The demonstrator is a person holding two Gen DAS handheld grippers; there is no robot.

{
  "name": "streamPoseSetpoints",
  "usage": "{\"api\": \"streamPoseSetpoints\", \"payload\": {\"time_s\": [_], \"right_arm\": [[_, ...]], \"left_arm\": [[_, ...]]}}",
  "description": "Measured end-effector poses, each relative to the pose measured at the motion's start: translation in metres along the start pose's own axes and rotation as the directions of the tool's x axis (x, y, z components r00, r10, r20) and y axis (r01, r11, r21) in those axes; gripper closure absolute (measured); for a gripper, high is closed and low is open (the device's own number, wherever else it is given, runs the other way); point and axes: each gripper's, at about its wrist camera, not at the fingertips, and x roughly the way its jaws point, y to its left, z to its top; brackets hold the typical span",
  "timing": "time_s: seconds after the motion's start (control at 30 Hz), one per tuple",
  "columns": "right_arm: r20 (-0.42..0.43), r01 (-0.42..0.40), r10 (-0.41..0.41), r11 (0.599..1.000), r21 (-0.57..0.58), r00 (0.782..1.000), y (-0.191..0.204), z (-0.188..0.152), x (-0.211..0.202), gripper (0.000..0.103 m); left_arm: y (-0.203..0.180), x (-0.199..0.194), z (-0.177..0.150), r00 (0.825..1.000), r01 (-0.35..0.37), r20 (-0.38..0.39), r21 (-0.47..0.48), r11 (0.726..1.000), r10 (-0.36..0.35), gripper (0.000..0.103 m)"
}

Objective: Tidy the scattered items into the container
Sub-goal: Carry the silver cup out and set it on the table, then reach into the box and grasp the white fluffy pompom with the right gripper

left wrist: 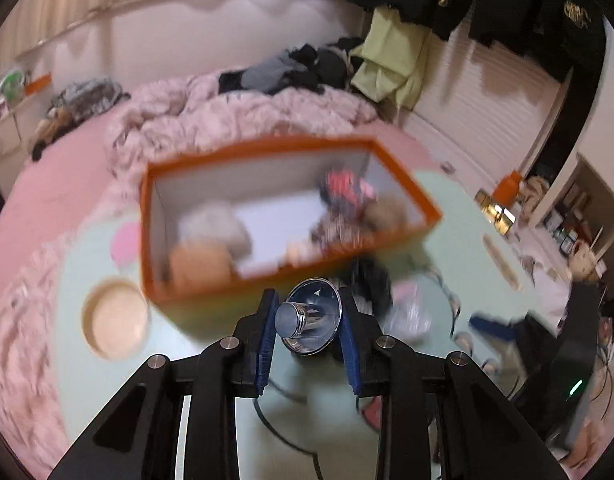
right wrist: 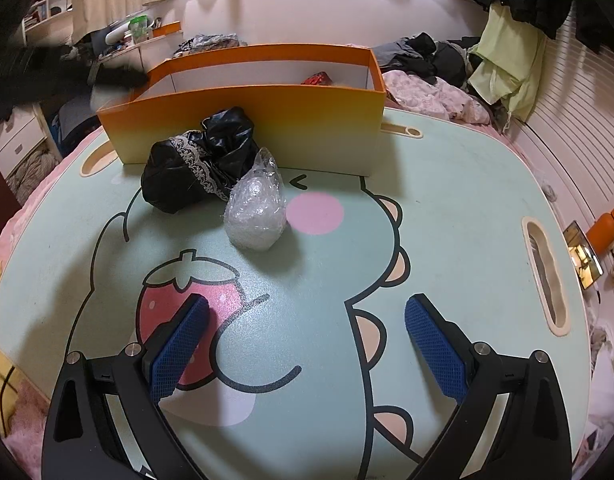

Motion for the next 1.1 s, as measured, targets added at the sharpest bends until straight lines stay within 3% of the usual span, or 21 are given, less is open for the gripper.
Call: {"api": "streamPoseSetpoints", "payload": {"time_s": [0.13, 0.27, 0.3, 0.33, 0.4, 0.5, 0.6, 0.77, 0.9, 1.0, 1.1], "right_arm": [[0.0, 0.0, 0.0, 1.0, 0.001, 1.0, 0.0, 0.0, 0.0, 0.004], [0.001, 0.0, 0.0, 1.0, 0.001, 1.0, -0.001, -0.001, 0.0, 0.004], [0.0, 0.0, 0.0, 1.0, 0.002, 1.0, -0.001, -0.001, 0.0, 0.004], [0.001, 0.0, 0.0, 1.0, 0.002, 1.0, -0.001, 0.0, 0.0, 0.004], [0.001, 0.0, 0.0, 1.0, 0.001, 1.0, -0.002, -0.001, 0.001, 0.004], [0.001, 0.0, 0.0, 1.0, 0.001, 1.0, -0.002, 0.0, 0.0, 0.004], [0.001, 0.0, 0.0, 1.0, 0.001, 1.0, -0.001, -0.001, 0.001, 0.004], [0.001, 0.0, 0.0, 1.0, 0.002, 1.0, -0.001, -0.001, 0.001, 0.004], [0.009, -0.047, 0.047, 0.998, 0.043, 0.999, -0.01, 0.0, -0.007, 0.004], [0.089, -0.073, 0.07, 0.997, 0.027, 0.994, -0.008, 0.016, -0.03, 0.004], [0.138, -0.153, 0.147, 0.988, 0.032, 0.979, -0.006, 0.052, -0.046, 0.004]], "left_arm": [[-0.002, 0.02, -0.019, 1.0, -0.022, -0.019, -0.005, 1.0, 0.022, 0.075], [0.004, 0.024, -0.023, 1.0, -0.02, 0.008, -0.033, 0.999, 0.02, 0.075], [0.005, 0.023, -0.024, 1.0, -0.02, 0.017, -0.043, 0.999, 0.021, 0.069], [0.007, 0.022, -0.026, 0.999, -0.027, 0.022, -0.049, 0.998, 0.028, 0.054], [0.008, 0.02, -0.029, 0.998, -0.052, 0.039, -0.052, 0.997, 0.054, 0.037], [0.011, 0.014, -0.037, 0.993, -0.104, 0.057, -0.034, 0.994, 0.106, 0.033], [0.014, 0.011, -0.051, 0.993, -0.111, 0.035, -0.015, 0.994, 0.112, 0.026], [0.016, 0.01, -0.073, 0.991, -0.126, 0.042, -0.018, 0.992, 0.127, 0.021], [0.013, 0.011, -0.073, 0.989, -0.14, 0.055, -0.001, 0.99, 0.14, 0.02], [0.013, 0.009, -0.074, 0.988, -0.134, 0.071, -0.005, 0.991, 0.134, 0.021], [0.016, 0.002, -0.075, 0.986, -0.123, 0.114, -0.02, 0.992, 0.124, 0.021]]}}
